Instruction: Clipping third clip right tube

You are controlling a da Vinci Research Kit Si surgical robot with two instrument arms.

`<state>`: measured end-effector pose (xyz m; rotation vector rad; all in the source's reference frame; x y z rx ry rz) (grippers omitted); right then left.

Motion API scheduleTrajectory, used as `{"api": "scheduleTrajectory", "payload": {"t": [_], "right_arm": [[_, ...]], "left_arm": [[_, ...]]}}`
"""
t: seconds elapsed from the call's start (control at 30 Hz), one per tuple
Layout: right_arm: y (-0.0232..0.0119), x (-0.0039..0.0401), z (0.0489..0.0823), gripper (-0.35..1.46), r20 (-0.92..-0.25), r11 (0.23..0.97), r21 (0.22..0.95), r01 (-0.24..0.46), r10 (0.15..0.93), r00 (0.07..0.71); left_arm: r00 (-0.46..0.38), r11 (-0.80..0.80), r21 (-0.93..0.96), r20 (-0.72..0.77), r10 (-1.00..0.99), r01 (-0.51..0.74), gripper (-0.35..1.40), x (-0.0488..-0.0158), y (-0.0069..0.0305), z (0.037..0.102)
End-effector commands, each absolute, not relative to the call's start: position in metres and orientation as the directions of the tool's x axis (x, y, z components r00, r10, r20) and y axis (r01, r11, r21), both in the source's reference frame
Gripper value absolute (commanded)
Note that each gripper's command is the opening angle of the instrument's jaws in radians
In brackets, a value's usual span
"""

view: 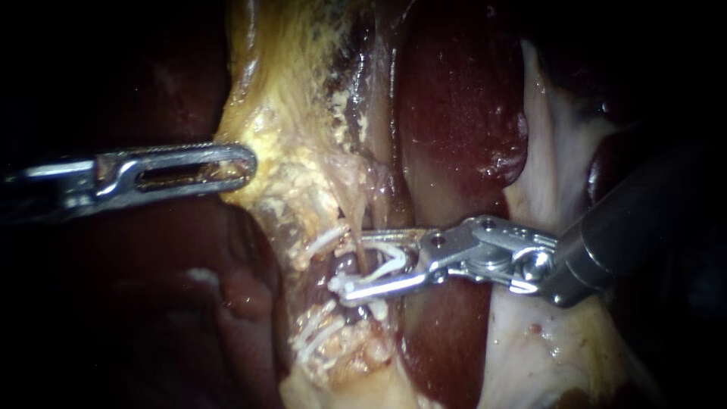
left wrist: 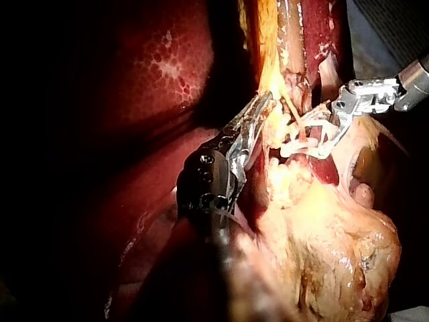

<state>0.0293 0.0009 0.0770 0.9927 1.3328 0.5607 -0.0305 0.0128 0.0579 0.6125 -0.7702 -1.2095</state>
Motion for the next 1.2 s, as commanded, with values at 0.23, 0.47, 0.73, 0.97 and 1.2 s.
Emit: {"api": "scheduleTrajectory", "payload": {"t": [0.23, 0.47, 0.73, 0.97, 1.2], "right_arm": [[0.0012, 0.031, 0.0767, 0.5, -0.481, 0.439, 0.869, 0.229, 0.859, 0.175], [0.0028, 0.0324, 0.076, 0.45, -0.431, 0.4, 0.894, 0.203, 0.892, 0.137], [0.0039, 0.0321, 0.0756, 0.32, -0.406, 0.381, 0.906, 0.187, 0.905, 0.127], [0.0041, 0.0319, 0.0759, -0.34, -0.323, 0.302, 0.94, 0.159, 0.937, 0.131], [0.0046, 0.0311, 0.0767, -0.35, -0.267, 0.256, 0.962, 0.095, 0.955, 0.131]], "left_arm": [[0.164, 0.252, 0.772, 0.193, -0.968, 0.583, -0.35, -0.0303, 0.0129, 0.0582], [0.163, 0.252, 0.772, 0.193, -0.968, 0.583, -0.35, -0.0304, 0.0128, 0.0581], [0.163, 0.252, 0.772, 0.193, -0.968, 0.584, -0.35, -0.0304, 0.0128, 0.0581], [0.163, 0.252, 0.772, 0.193, -0.968, 0.584, -0.35, -0.0305, 0.0128, 0.0581], [0.163, 0.252, 0.772, 0.193, -0.968, 0.584, -0.35, -0.0305, 0.0128, 0.0581]]}}
